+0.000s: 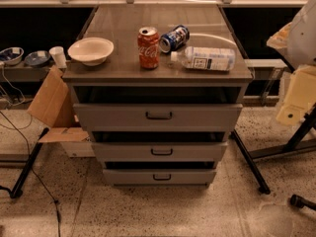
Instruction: Open bottom drawer
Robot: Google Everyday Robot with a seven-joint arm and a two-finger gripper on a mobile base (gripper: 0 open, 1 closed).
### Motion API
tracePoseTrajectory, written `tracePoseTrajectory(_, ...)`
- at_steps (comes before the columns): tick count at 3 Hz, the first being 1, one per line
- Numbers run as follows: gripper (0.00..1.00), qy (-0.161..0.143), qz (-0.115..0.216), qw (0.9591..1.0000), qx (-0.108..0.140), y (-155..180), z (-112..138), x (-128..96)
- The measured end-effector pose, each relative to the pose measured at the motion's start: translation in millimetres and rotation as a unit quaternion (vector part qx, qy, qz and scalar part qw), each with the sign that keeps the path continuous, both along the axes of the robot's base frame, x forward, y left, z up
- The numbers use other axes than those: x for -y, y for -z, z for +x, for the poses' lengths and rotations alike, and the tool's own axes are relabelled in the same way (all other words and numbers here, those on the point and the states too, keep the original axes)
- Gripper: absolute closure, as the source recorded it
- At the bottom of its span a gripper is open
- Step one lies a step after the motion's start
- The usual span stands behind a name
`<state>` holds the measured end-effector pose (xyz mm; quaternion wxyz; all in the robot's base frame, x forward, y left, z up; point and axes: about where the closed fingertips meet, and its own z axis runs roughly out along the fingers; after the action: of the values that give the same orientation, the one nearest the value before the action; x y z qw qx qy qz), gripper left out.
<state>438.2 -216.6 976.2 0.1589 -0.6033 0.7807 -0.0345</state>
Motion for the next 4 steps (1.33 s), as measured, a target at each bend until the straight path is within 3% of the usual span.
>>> tracePoseTrajectory(1,0.0,0.001,-0.005,1.0,0.003,-0.6,2.6,-2.0)
tracePoseTrajectory(2,0.0,-0.008,-0.004,1.0,0.003,19.4,10.3,-5.9)
tracePoseTrajectory(4,0.0,-0.053,0.004,0.9986,-0.005,105.9,25.4,-32.2)
